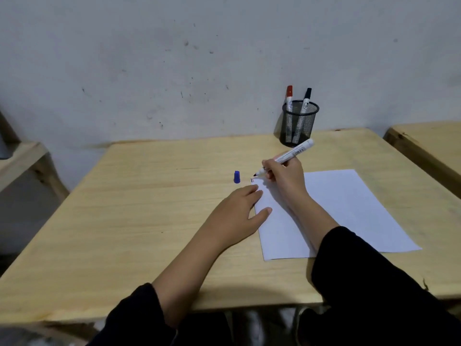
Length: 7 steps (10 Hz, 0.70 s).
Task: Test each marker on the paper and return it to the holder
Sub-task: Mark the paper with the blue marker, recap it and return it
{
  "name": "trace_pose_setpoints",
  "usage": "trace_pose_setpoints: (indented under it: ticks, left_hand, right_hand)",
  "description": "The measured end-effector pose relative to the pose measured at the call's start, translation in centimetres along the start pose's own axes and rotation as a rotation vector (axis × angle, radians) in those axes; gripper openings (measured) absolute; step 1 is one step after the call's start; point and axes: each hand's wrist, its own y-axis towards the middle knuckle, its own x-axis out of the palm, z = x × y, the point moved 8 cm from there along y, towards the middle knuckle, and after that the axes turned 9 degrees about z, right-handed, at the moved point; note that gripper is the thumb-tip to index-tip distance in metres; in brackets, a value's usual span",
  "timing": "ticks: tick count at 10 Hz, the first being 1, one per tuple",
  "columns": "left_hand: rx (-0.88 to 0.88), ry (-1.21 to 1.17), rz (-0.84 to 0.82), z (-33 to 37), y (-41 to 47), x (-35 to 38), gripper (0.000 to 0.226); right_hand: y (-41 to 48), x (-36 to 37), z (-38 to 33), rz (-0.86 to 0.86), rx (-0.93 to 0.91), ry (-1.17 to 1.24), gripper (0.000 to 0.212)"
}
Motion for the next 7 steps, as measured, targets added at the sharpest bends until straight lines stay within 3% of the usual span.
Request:
trace_pose_setpoints:
  ticks: [7]
  left_hand:
    - [-0.037, 0.024, -0.044, -0.36, 0.04, 0.50, 0.057]
  right_hand:
    - [0.11, 0.45, 0.04, -0.002, -0.047, -0.109, 0.014]
